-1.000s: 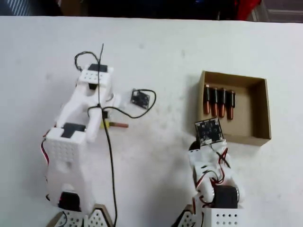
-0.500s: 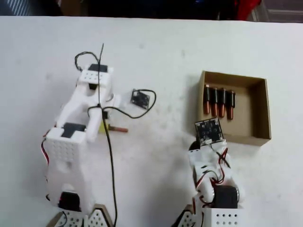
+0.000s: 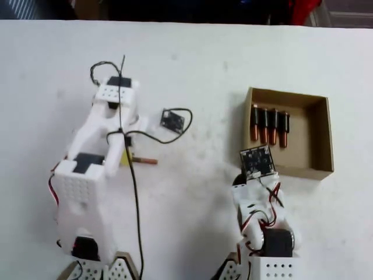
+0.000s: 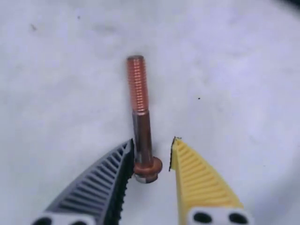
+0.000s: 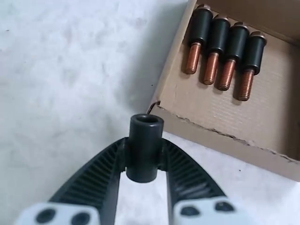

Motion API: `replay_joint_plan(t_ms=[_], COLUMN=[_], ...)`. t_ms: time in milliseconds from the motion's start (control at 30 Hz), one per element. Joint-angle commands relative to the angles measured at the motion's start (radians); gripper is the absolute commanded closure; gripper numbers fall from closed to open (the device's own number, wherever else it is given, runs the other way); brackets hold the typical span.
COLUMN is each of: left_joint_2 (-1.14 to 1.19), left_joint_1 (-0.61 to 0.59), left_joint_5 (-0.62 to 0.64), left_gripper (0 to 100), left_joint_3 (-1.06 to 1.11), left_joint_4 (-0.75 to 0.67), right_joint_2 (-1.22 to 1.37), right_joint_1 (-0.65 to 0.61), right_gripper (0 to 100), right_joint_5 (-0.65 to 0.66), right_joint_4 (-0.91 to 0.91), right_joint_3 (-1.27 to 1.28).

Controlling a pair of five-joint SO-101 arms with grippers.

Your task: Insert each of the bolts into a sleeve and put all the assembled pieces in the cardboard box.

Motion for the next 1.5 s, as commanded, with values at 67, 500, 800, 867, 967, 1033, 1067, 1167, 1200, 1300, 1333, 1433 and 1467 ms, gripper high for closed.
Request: replay_joint_plan(t_ms=[67,500,800,867,967,1033,1067,1167,1200,1300,1333,1433,1467], left_joint_2=[-0.145,-0.378,-0.412,-0.412,-0.414,-0.414,-0.414,-0.414,-0.414,-0.414,-0.414,-0.41,-0.407], left_joint_1=[-0.004,0.047,0.038,0.039,0.03,0.031,0.025,0.015,0.013,0.013,0.007,-0.008,-0.015], left_joint_5=[0.017,0.821,1.281,1.301,1.303,1.303,1.304,1.313,1.343,1.517,1.606,1.946,2.055], left_gripper=[84,84,85,85,85,85,85,85,85,85,85,85,85], left_joint_3=[-0.038,-0.038,-0.029,-0.026,0.006,0.018,0.02,0.011,0.011,0.011,0.014,0.02,0.021], left_joint_4=[0.04,0.038,0.129,0.135,0.132,0.132,0.132,0.132,0.132,0.132,0.132,0.132,0.132], right_joint_2=[-0.01,-0.01,-0.01,-0.01,-0.01,-0.01,-0.01,-0.01,-0.01,-0.01,-0.01,-0.01,-0.01], right_joint_1=[-0.001,-0.001,-0.001,-0.001,-0.001,-0.001,-0.001,-0.001,-0.001,-0.002,-0.002,-0.002,-0.002], right_gripper=[98.2,98.2,98.2,98.2,98.2,98.2,98.2,98.2,98.2,98.2,98.2,98.2,98.2], right_joint_5=[-0.008,-0.008,-0.008,-0.008,-0.008,-0.008,-0.008,-0.008,-0.008,-0.008,-0.008,-0.008,-0.008], right_joint_4=[-0.022,-0.022,-0.022,-0.022,-0.022,-0.022,-0.022,-0.022,-0.022,-0.022,-0.022,-0.022,-0.022], right_joint_3=[-0.011,-0.011,-0.011,-0.011,-0.011,-0.011,-0.011,-0.011,-0.011,-0.011,-0.011,-0.011,-0.011])
